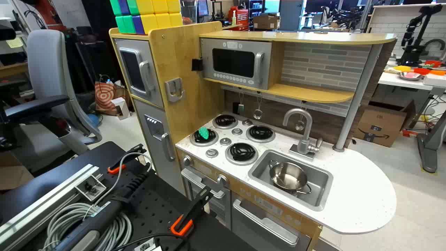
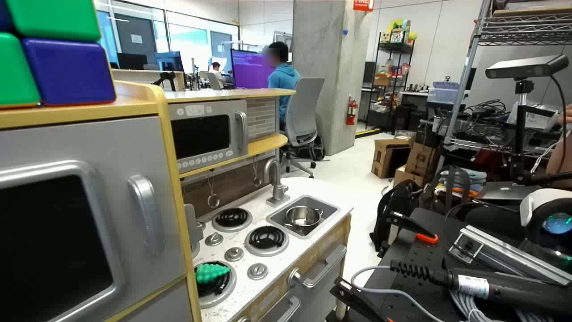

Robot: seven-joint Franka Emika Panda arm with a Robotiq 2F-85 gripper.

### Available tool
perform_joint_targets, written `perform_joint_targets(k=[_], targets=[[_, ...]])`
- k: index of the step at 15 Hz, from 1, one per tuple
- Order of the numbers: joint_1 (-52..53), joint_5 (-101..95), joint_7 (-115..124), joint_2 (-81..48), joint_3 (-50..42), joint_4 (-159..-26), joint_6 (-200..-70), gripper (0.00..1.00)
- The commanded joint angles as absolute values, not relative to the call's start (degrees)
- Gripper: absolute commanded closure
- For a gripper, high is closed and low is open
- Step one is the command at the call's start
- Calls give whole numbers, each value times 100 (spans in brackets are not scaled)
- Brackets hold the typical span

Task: Put the green object in the pot that is in the sink

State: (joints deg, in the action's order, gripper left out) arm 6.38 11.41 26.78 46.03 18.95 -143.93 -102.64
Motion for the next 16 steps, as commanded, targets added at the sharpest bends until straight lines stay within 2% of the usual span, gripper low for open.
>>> perform_joint_targets(k=[1,6,9,16], targets=[[641,1135,2679,4598,1889,-14378,-10252,0],[641,1135,2679,4598,1889,-14376,-10252,0],[595,402,2217,4338,2074,-14414,-10385,0],[17,620,3619,2397,1943,-14937,-13483,0]])
